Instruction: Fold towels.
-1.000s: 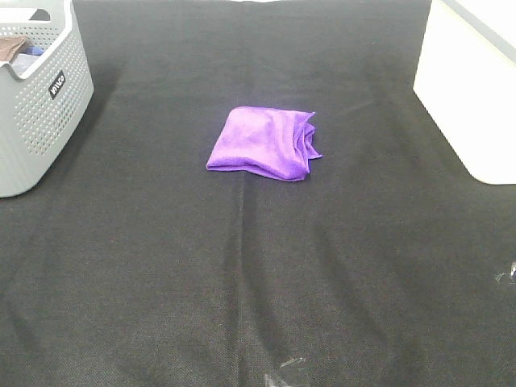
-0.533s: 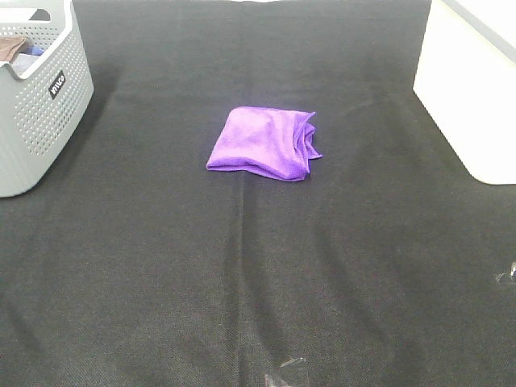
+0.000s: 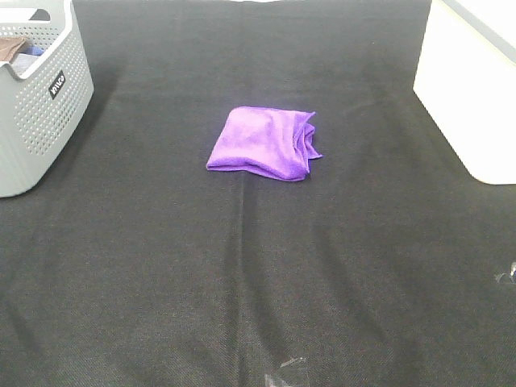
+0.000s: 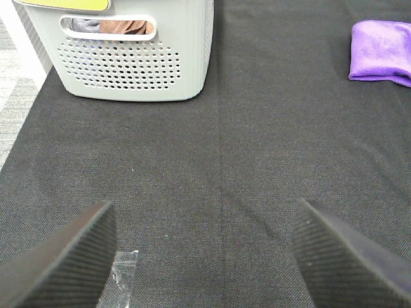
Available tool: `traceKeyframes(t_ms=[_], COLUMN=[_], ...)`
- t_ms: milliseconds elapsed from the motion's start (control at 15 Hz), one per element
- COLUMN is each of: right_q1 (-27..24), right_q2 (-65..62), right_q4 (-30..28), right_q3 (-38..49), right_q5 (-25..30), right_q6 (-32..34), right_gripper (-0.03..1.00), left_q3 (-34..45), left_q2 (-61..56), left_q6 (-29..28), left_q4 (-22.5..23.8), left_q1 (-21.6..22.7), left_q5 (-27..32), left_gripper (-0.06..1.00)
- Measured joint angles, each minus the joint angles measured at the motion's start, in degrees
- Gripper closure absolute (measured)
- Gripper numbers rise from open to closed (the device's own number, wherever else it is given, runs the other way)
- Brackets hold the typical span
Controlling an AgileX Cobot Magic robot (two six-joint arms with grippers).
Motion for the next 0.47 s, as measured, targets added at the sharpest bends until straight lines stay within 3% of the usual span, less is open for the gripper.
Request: traceKeyframes(t_ms=[467], right_q1=[0.00], right_q2=[0.00], right_q4=[0.00], right_q3=[0.00], right_q5=[0.00], right_q6=[0.00], right_gripper=[0.30], left_q3=[0.00], left_q2=[0.00], left_q6=[0.00], left_q4=[-0.11], left_q1=[0.00], left_q5=[-0.06], left_gripper=[0.24])
